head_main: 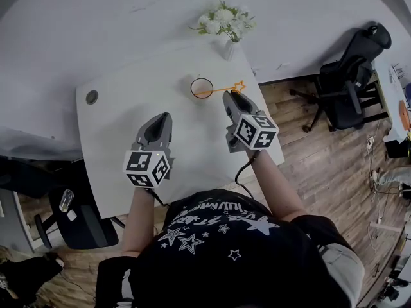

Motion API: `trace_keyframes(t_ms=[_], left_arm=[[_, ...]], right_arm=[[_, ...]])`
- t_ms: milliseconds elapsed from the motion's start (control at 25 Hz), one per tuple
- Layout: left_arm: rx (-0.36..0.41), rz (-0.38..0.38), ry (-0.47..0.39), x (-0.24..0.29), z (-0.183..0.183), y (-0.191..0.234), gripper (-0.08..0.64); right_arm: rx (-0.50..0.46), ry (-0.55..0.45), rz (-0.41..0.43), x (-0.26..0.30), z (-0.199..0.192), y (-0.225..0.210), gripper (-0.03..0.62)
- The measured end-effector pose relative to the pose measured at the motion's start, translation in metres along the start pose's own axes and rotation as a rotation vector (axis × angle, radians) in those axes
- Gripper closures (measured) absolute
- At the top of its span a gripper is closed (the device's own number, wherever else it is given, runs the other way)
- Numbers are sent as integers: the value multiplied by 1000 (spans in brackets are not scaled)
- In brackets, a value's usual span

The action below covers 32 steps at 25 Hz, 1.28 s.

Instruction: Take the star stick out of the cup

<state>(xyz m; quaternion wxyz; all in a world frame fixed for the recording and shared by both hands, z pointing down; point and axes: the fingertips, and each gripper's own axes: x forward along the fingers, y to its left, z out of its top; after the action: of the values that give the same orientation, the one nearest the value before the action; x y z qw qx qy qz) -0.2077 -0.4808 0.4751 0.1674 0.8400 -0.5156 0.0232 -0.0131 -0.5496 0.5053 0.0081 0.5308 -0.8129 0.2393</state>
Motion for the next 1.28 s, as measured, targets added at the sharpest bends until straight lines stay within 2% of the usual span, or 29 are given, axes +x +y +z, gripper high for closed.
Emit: trace_keyframes(t_ms=[240, 360, 640, 1120, 1280], left_arm=[[4, -6, 9, 6, -3, 6, 558], [2, -12, 11, 9, -3, 7, 558], [-2, -10, 20, 10, -7, 9, 558], [46, 6, -16, -21, 5, -31, 558], [57, 24, -35, -37, 8, -48, 558]], right_arm=[[4, -2, 6, 12, 0, 3, 484], [3, 11, 0, 14, -3, 3, 551], [-12, -25, 30, 11, 4, 9, 560], [-47, -167, 123, -48, 58, 36, 560], [-55, -187, 166, -76, 62, 47, 560]])
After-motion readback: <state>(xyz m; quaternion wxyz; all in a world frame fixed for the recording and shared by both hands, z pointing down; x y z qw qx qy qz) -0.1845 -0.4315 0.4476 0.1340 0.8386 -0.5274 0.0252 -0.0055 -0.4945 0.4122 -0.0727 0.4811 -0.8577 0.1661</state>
